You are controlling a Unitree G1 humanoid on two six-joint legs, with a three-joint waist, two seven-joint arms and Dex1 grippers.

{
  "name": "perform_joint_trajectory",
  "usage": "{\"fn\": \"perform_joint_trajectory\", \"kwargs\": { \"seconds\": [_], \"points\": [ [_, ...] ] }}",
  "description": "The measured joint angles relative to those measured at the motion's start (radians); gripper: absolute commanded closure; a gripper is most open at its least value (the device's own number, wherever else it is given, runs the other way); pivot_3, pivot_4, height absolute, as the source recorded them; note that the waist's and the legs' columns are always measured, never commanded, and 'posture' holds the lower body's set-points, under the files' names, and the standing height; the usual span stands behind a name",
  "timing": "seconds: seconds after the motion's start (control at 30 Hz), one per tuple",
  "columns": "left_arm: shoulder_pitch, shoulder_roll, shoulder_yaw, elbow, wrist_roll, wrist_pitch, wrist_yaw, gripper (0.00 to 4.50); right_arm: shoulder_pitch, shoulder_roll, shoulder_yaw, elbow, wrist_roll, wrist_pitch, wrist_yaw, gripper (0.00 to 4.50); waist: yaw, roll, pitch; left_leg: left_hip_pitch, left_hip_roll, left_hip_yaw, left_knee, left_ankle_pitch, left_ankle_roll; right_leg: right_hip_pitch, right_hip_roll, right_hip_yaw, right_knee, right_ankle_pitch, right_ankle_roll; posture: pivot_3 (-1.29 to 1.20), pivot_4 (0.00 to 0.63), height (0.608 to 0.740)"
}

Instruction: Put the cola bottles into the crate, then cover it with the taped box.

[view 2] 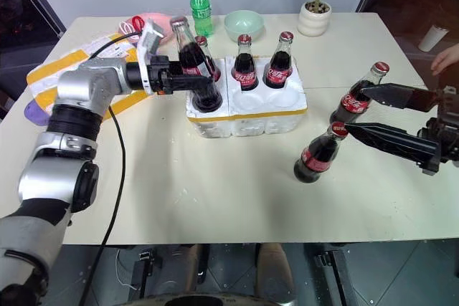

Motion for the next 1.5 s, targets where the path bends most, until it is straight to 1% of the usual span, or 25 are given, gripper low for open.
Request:
{"fn": "perform_joint_trajectory", "kwargs": {
  "seconds": [0.13, 0.2, 0.27, 0.43, 0.53, 0.6, 0.7, 0.77, 0.83, 0.87, 0.9, 0.97, 1.07, 1.2, 1.27, 1.5],
  "points": [
    [0.022, -0.012, -0.011, -0.01, 0.039, -0.079, -0.027, 1.65, 0.02, 0.0, -0.011, -0.001, 0.004, -0.006, -0.015, 0.0, 0.002, 0.0, 0.0, 0.0, 0.0, 0.0, 0.001, 0.0, 0.0, 0.0, 0.0, 0.0, 0.0, 0.0, 0.0, 0.0, 0.15, 0.739],
    [0.056, -0.026, -0.027, -0.029, 0.057, -0.102, -0.028, 0.61, 0.039, 0.001, -0.009, -0.004, -0.019, -0.03, -0.016, 0.0, 0.003, 0.0, 0.0, 0.0, 0.0, 0.0, 0.001, 0.0, 0.0, 0.0, 0.0, 0.0, 0.0, 0.0, 0.0, 0.0, 0.15, 0.739],
    [0.095, -0.039, -0.036, -0.047, 0.066, -0.115, -0.033, 0.05, 0.07, 0.004, 0.013, -0.009, -0.063, -0.064, -0.015, 0.0, 0.003, 0.0, 0.0, 0.0, 0.0, 0.0, 0.001, 0.0, 0.0, 0.0, 0.0, 0.0, 0.0, 0.0, 0.0, 0.0, 0.15, 0.739],
    [0.107, -0.024, -0.031, -0.12, 0.069, -0.113, -0.031, 0.05, 0.103, 0.037, 0.062, -0.007, -0.147, -0.136, -0.03, 0.0, 0.004, 0.0, 0.0, 0.0, 0.0, 0.0, 0.002, 0.0, 0.0, 0.001, 0.0, 0.0, 0.0, 0.0, 0.0, 0.0, 0.15, 0.739],
    [0.129, 0.018, -0.014, -0.204, 0.031, -0.036, -0.054, 0.05, 0.131, 0.059, 0.049, -0.018, -0.176, -0.164, -0.047, 0.0, 0.001, 0.0, 0.0, 0.0, 0.0, -0.001, 0.001, 0.0, 0.0, 0.001, 0.0, 0.0, 0.0, 0.0, 0.0, 0.0, 0.15, 0.739],
    [0.139, 0.091, 0.022, -0.288, -0.037, 0.071, -0.098, 0.05, 0.197, 0.09, 0.027, -0.044, -0.198, -0.176, -0.044, 0.0, -0.001, 0.0, 0.0, 0.0, 0.0, -0.001, 0.0, 0.0, 0.0, 0.0, 0.0, 0.0, 0.001, 0.0, 0.0, 0.0, 0.15, 0.739],
    [0.17, 0.243, 0.103, -0.498, -0.21, 0.312, -0.183, 0.05, 0.32, 0.166, -0.045, -0.104, -0.211, -0.182, -0.039, 0.0, -0.001, 0.001, -0.001, 0.0, 0.0, -0.002, -0.001, 0.0, 0.0, 0.001, 0.0, 0.0, 0.0, -0.001, 0.001, 0.0, 0.15, 0.739],
    [0.213, 0.323, 0.15, -0.64, -0.324, 0.447, -0.218, 0.05, 0.401, 0.235, -0.077, -0.156, -0.208, -0.182, -0.054, 0.0, 0.0, 0.001, -0.001, 0.002, 0.0, -0.002, -0.001, 0.0, 0.0, 0.003, 0.0, 0.0, 0.0, -0.001, 0.001, 0.0, 0.15, 0.739],
    [0.288, 0.367, 0.163, -0.769, -0.379, 0.508, -0.218, 0.05, 0.466, 0.318, -0.076, -0.221, -0.199, -0.188, -0.086, 0.0, 0.006, 0.002, -0.001, 0.007, 0.0, -0.002, -0.001, 0.0, 0.0, 0.009, 0.0, 0.0, -0.001, -0.001, 0.0, 0.0, 0.15, 0.739],
    [0.342, 0.38, 0.158, -0.834, -0.388, 0.509, -0.214, 0.05, 0.497, 0.36, -0.062, -0.258, -0.197, -0.197, -0.111, 0.0, 0.006, 0.003, -0.002, 0.009, 0.0, -0.002, -0.001, -0.001, 0.0, 0.011, -0.001, 0.0, -0.002, -0.003, -0.003, 0.0, 0.15, 0.739],
    [0.392, 0.382, 0.144, -0.886, -0.388, 0.502, -0.208, 0.05, 0.517, 0.403, -0.045, -0.295, -0.2, -0.21, -0.139, 0.0, 0.006, 0.003, -0.002, 0.009, 0.0, -0.001, -0.001, -0.001, 0.0, 0.011, -0.001, 0.0, -0.002, -0.004, -0.003, 0.0, 0.15, 0.739],
    [0.454, 0.371, 0.108, -0.935, -0.38, 0.484, -0.179, 0.05, 0.543, 0.45, 0.005, -0.338, -0.211, -0.233, -0.184, 0.0, 0.005, 0.002, -0.002, 0.008, 0.0, -0.001, 0.002, 0.0, 0.0, 0.011, -0.001, 0.0, -0.003, -0.003, -0.005, 0.0, 0.15, 0.739],
    [0.49, 0.303, 0.07, -0.963, -0.331, 0.424, -0.087, 0.05, 0.539, 0.516, 0.112, -0.349, -0.252, -0.286, -0.247, 0.0, 0.007, 0.0, -0.003, 0.008, 0.001, -0.001, 0.003, 0.0, 0.0, 0.013, -0.001, 0.0, -0.004, -0.003, -0.005, 0.0, 0.15, 0.739],
    [0.5, 0.22, 0.033, -0.956, -0.283, 0.354, 0.002, 0.05, 0.481, 0.528, 0.219, -0.29, -0.31, -0.339, -0.299, 0.0, 0.006, 0.0, -0.003, 0.007, 0.0, 0.0, 0.001, 0.0, 0.0, 0.012, -0.001, 0.0, -0.006, -0.003, -0.006, 0.0, 0.15, 0.739],
    [0.499, 0.2, 0.026, -0.943, -0.278, 0.342, 0.025, 0.05, 0.445, 0.528, 0.26, -0.247, -0.325, -0.357, -0.313, 0.0, 0.004, 0.0, -0.003, 0.008, 0.0, 0.0, -0.001, 0.0, 0.0, 0.011, -0.001, 0.0, -0.006, -0.003, -0.005, 0.0, 0.15, 0.739],
    [0.498, 0.183, 0.006, -0.924, -0.276, 0.332, 0.049, 0.05, 0.338, 0.535, 0.399, -0.112, -0.382, -0.402, -0.334, 0.0, 0.003, 0.0, -0.003, 0.008, 0.0, 0.0, 0.0, 0.0, 0.0, 0.011, -0.001, 0.0, -0.005, -0.003, -0.005, 0.0, 0.15, 0.739]
  ]
}}
